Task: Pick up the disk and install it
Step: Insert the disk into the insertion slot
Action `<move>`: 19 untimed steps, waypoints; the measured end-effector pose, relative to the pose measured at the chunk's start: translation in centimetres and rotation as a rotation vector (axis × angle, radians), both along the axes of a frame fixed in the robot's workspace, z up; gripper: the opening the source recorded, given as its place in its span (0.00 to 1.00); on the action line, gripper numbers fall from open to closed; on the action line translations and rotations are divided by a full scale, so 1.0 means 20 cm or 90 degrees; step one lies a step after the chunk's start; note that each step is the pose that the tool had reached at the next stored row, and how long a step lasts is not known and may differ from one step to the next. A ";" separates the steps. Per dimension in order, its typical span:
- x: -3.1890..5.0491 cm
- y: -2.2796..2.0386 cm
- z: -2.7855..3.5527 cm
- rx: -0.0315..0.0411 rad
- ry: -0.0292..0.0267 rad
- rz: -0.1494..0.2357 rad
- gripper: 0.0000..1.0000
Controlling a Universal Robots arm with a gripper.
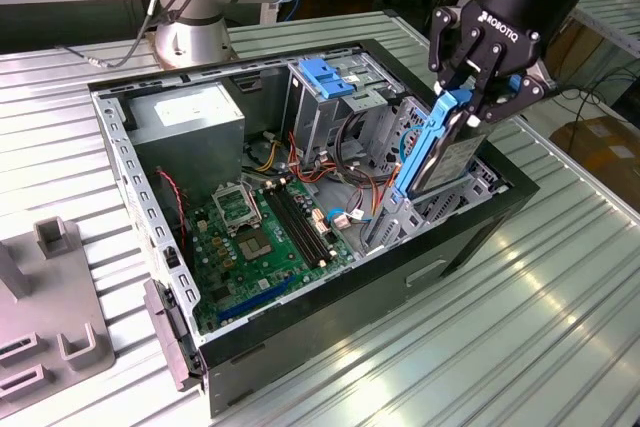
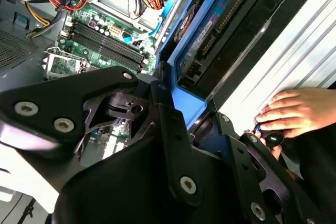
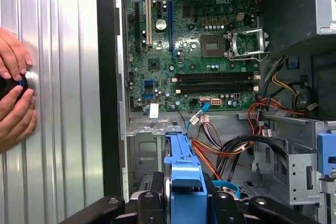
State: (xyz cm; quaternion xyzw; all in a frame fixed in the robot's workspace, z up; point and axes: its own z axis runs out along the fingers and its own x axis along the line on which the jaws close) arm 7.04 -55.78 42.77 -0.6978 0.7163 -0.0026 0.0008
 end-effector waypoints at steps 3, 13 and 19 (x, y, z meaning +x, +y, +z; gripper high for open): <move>-0.002 0.000 -0.018 0.0000 0.0000 0.009 0.37; -0.003 0.000 -0.101 0.0000 0.0000 0.013 0.37; -0.003 0.000 -0.173 0.0001 0.0000 0.013 0.37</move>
